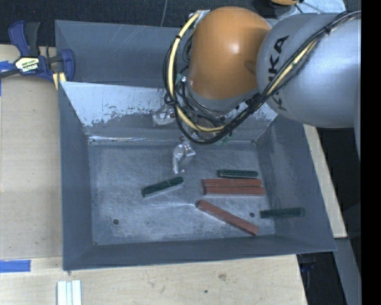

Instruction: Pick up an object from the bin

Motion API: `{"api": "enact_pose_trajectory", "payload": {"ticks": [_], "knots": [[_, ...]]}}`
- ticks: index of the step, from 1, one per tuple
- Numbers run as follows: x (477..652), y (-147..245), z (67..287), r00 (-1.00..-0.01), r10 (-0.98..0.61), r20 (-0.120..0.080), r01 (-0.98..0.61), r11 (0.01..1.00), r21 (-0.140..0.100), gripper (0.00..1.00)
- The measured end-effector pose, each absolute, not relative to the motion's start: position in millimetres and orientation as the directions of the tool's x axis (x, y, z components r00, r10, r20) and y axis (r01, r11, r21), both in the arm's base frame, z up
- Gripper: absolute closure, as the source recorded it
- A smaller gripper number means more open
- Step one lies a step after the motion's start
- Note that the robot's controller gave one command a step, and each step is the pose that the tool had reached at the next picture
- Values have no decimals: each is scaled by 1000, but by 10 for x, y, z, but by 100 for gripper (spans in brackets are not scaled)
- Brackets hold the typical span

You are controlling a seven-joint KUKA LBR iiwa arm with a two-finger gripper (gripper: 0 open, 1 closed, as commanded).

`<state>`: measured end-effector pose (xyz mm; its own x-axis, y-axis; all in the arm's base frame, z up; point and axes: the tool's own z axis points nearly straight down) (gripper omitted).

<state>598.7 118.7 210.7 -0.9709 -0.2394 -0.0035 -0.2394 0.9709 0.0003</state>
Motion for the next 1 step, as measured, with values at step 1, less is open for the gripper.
{"api": "enact_pose_trajectory", "payload": {"ticks": [1], "knots": [[5802,885,809,-938,-347,0,-347,938,1,100]]}}
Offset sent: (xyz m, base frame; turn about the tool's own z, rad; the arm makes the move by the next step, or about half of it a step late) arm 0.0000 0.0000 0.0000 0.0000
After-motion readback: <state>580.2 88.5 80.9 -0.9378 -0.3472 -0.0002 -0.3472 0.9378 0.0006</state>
